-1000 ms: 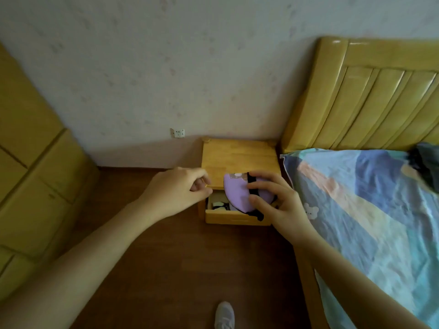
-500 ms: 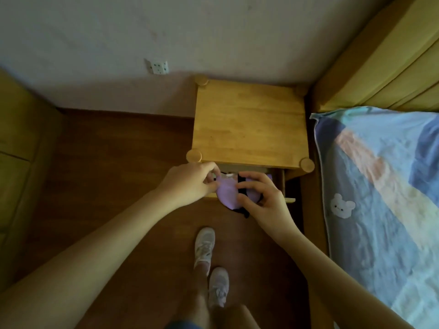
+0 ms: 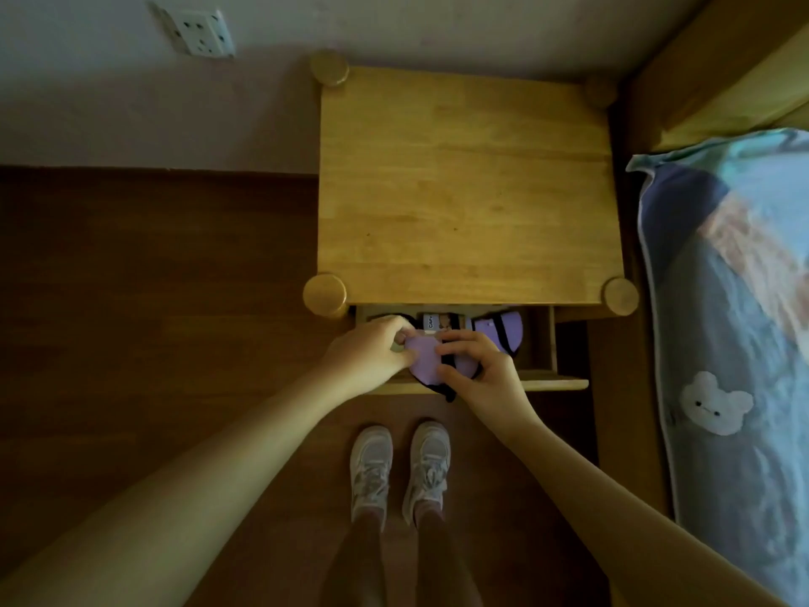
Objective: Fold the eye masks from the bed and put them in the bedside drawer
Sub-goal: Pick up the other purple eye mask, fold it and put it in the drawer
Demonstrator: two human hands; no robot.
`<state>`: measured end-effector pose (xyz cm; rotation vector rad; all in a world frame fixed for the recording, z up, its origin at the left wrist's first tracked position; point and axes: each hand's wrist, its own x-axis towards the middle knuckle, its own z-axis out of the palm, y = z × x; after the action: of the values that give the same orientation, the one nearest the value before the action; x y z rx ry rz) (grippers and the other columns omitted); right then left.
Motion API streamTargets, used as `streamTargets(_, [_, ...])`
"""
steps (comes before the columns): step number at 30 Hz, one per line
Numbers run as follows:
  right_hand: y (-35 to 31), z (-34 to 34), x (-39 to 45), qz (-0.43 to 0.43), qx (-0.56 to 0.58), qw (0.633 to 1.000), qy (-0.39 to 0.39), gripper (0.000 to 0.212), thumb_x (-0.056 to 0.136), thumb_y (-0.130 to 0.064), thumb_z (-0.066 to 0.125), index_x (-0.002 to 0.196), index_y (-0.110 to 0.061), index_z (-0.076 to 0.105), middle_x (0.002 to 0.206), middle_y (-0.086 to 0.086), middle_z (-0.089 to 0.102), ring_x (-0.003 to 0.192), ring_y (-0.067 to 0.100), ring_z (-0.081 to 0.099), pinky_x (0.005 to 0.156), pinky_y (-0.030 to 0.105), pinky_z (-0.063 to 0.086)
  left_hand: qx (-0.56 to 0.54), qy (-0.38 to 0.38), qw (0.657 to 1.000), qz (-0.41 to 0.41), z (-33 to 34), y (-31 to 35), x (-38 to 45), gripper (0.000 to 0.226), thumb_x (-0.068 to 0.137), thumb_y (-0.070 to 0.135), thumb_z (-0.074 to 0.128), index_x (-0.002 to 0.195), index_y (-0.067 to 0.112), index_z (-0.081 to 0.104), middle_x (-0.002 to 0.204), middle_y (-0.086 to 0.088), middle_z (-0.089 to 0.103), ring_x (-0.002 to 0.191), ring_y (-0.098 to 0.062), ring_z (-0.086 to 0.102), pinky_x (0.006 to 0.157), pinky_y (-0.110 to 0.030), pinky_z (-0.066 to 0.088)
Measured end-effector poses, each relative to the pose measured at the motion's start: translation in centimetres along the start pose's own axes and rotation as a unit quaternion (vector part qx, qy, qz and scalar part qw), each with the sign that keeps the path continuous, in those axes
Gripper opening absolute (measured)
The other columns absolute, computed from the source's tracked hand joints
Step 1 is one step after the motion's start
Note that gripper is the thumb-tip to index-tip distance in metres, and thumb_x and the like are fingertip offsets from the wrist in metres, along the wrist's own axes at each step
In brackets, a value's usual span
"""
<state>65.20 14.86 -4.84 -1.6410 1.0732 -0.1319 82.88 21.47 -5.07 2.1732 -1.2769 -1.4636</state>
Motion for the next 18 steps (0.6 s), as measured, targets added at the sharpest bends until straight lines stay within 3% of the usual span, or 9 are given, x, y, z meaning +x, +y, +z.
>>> streamTargets(3, [3.4, 0.7, 2.6, 0.006, -0.008, 1.0, 0.009, 0.021, 0.08, -0.007, 0.072, 0.098, -0.017, 0.07, 0.114, -0.01, 0.06, 0.113, -0.001, 0.054, 0.091, 0.008, 0.04, -0.041, -0.008, 0.999, -0.02, 1.9, -1.5, 3.9, 0.033, 0.093, 0.037, 0.051, 0.124, 0.026, 0.052, 0.125, 0.006, 0.056, 0.1, -0.013, 0.059, 0.089, -0.042, 0.05])
streamTargets(6, [6.3, 1.1, 5.5, 0.003, -0.033, 0.999, 0.014, 0.023, 0.08, -0.006, 0.072, 0.097, -0.02, 0.069, 0.108, -0.008, 0.061, 0.107, -0.002, 0.054, 0.086, 0.001, 0.036, -0.052, -0.001, 0.998, -0.026, 3.7, -2.7, 7.2, 0.036, 0.093, 0.037, 0.05, 0.128, 0.025, 0.05, 0.13, 0.006, 0.054, 0.108, -0.013, 0.056, 0.091, -0.037, 0.049])
streamTargets(9, [8.6, 1.2, 8.5, 0.022, -0.09, 0.995, -0.026, 0.031, 0.081, -0.007, 0.072, 0.11, -0.015, 0.065, 0.115, -0.002, 0.051, 0.105, 0.007, 0.049, 0.08, -0.002, 0.034, -0.035, 0.006, 0.999, -0.026, 5.0, -3.8, 9.5, 0.04, 0.094, 0.041, 0.048, 0.131, 0.027, 0.045, 0.131, 0.009, 0.053, 0.092, -0.007, 0.06, 0.072, -0.03, 0.052])
streamTargets(11, [9.7, 1.4, 10.3, 0.041, -0.145, 0.985, -0.088, 0.044, 0.083, -0.009, 0.07, 0.124, -0.013, 0.056, 0.124, 0.002, 0.044, 0.109, 0.013, 0.047, 0.08, 0.006, 0.035, -0.02, 0.015, 0.999, -0.031, 5.7, -4.3, 10.0, 0.042, 0.094, 0.041, 0.047, 0.134, 0.026, 0.042, 0.128, 0.007, 0.054, 0.078, -0.006, 0.059, 0.058, -0.027, 0.048])
streamTargets(12, [10.2, 1.5, 11.2, 0.051, -0.163, 0.979, -0.112, 0.049, 0.084, -0.009, 0.068, 0.13, -0.013, 0.05, 0.129, 0.004, 0.042, 0.113, 0.017, 0.047, 0.084, 0.012, 0.035, -0.019, 0.022, 0.999, -0.031, 6.0, -4.7, 10.2, 0.043, 0.095, 0.04, 0.047, 0.135, 0.025, 0.041, 0.128, 0.006, 0.055, 0.078, -0.009, 0.061, 0.059, -0.031, 0.05])
streamTargets(15, [11.4, 1.8, 13.2, 0.082, -0.161, 0.974, -0.135, 0.045, 0.087, -0.006, 0.064, 0.128, -0.002, 0.048, 0.129, 0.015, 0.051, 0.119, 0.029, 0.051, 0.086, 0.021, 0.04, -0.03, 0.029, 0.999, -0.03, 6.8, -5.6, 10.8, 0.046, 0.094, 0.039, 0.049, 0.136, 0.025, 0.039, 0.133, 0.006, 0.052, 0.096, -0.018, 0.063, 0.08, -0.043, 0.055])
streamTargets(18, [12.2, 2.2, 15.1, 0.12, -0.132, 0.976, -0.126, 0.032, 0.087, -0.01, 0.064, 0.117, 0.0, 0.059, 0.117, 0.021, 0.063, 0.113, 0.036, 0.058, 0.093, 0.036, 0.047, -0.045, 0.03, 0.998, -0.03, 7.3, -6.2, 11.4, 0.046, 0.094, 0.037, 0.051, 0.137, 0.025, 0.04, 0.14, 0.004, 0.047, 0.117, -0.013, 0.053, 0.088, -0.027, 0.047])
